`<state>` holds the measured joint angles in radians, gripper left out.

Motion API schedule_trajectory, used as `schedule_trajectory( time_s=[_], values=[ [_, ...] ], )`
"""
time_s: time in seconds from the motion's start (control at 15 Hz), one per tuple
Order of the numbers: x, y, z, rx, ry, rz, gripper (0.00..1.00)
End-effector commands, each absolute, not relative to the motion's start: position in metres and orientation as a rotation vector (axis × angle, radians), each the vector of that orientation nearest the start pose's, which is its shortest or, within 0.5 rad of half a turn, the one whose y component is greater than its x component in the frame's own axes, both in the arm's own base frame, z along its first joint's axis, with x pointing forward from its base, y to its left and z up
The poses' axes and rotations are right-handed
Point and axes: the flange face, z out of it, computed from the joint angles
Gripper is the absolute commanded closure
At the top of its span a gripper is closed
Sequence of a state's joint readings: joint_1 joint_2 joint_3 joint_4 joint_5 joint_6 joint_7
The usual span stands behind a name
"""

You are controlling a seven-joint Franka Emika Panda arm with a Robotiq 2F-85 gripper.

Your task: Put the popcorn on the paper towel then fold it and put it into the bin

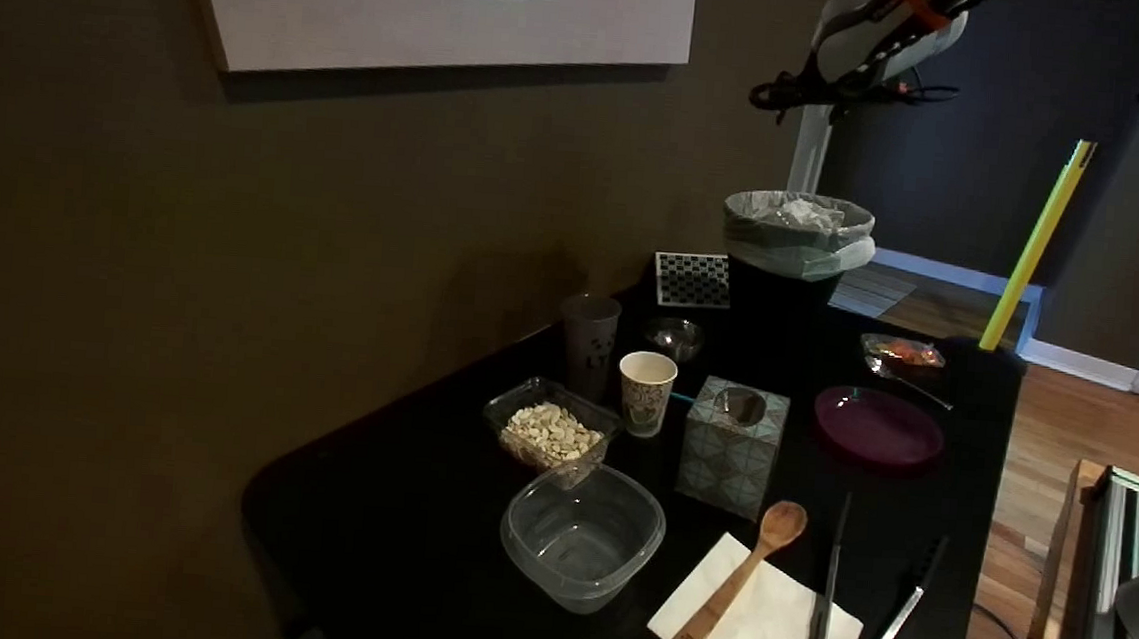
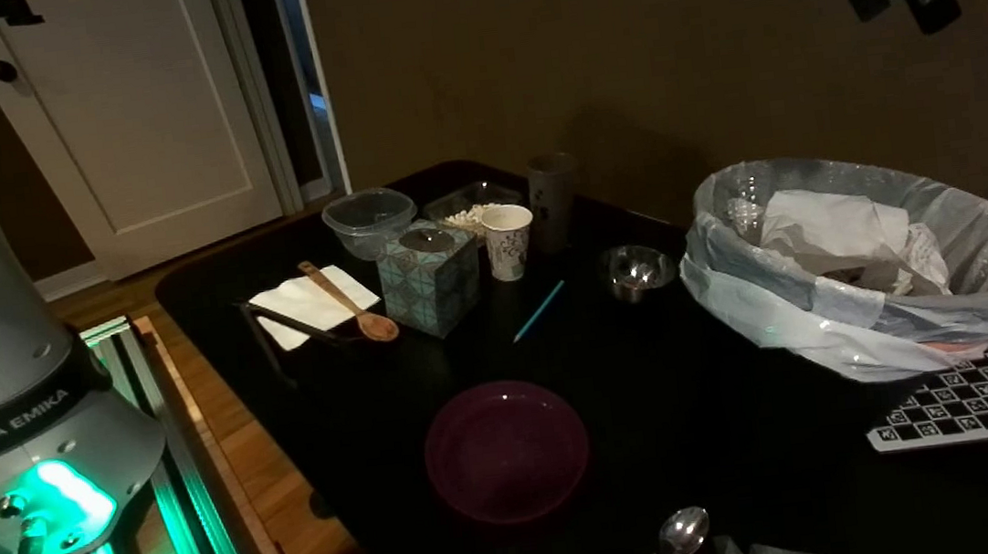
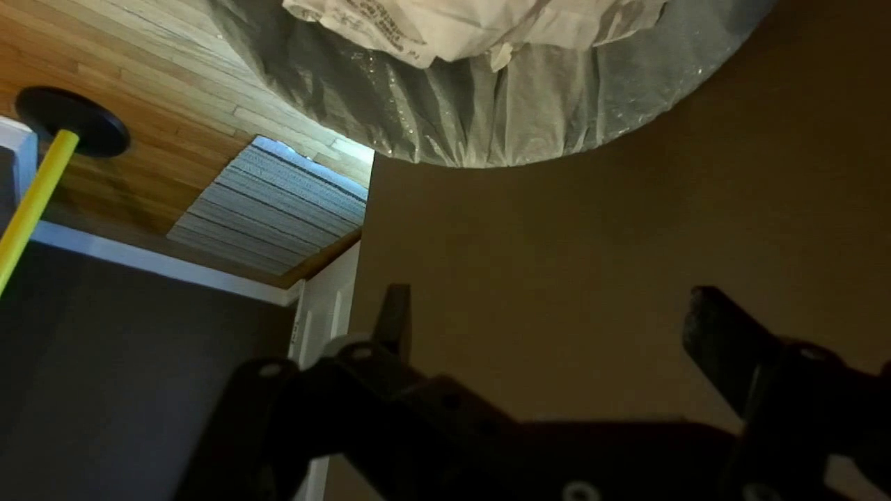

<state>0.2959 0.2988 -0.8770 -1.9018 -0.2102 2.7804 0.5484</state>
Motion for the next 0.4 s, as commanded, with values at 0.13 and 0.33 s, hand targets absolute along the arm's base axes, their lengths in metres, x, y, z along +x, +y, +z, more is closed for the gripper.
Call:
schedule_trajectory(
  time_s=[0.13,0.33],
  values=[
    [0.566,-0.307,0.491,-2.995,1.355,-1.116,0.0],
    [0.564,-0.306,0.489,-2.996,1.35,-1.106,0.0]
  ],
)
